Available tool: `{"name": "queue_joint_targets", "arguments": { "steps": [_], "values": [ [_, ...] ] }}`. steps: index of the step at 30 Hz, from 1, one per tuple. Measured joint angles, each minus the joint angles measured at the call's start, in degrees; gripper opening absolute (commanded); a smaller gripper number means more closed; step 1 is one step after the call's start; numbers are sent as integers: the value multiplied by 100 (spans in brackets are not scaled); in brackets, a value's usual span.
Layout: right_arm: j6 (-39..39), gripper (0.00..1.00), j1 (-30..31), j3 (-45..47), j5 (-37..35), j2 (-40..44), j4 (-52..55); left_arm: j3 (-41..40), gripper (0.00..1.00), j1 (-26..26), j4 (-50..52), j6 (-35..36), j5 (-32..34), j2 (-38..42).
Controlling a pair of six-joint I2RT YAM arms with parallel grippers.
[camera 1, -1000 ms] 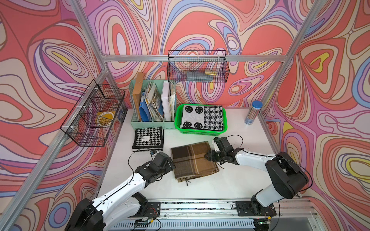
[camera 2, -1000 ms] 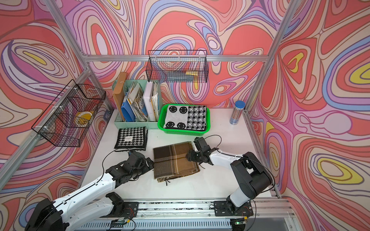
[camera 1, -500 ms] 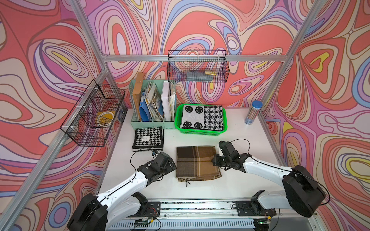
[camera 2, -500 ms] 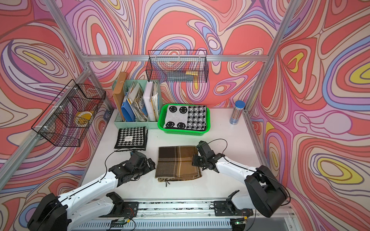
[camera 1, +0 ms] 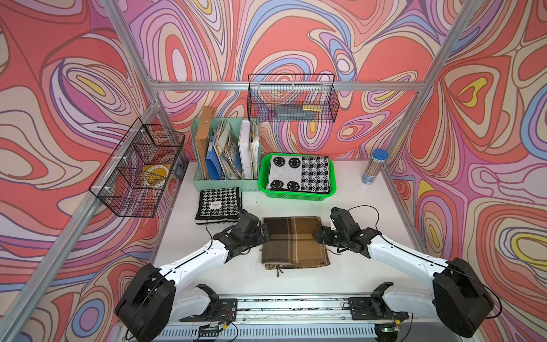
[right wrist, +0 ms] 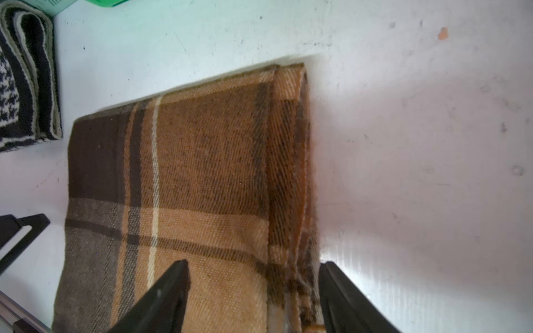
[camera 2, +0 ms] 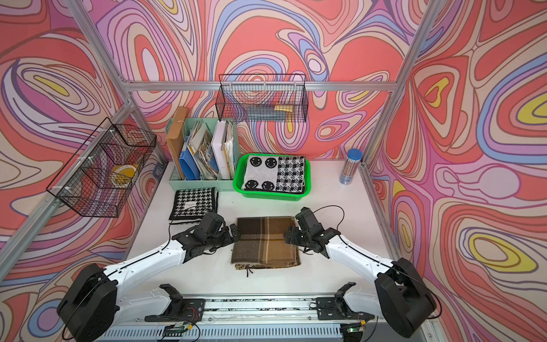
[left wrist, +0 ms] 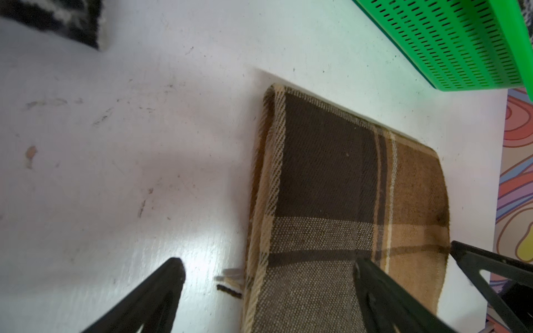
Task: Put the folded scarf in the basket
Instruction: Move the scarf to the center of the board.
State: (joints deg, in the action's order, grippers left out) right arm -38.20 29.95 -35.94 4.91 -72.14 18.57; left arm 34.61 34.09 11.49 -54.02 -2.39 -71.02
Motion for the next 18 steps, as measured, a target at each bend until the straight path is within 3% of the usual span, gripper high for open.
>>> {"name": "queue_joint_targets", "arguments": {
  "steps": [8, 18],
  "values": [
    [46, 71, -702, -247, 448, -811, -356, 317, 94, 0, -299, 114, -310, -822],
    [63, 69, -728, -337, 953, -1456, -800, 313, 86, 0, -905, 118, -782, -1386]
  ]
}}
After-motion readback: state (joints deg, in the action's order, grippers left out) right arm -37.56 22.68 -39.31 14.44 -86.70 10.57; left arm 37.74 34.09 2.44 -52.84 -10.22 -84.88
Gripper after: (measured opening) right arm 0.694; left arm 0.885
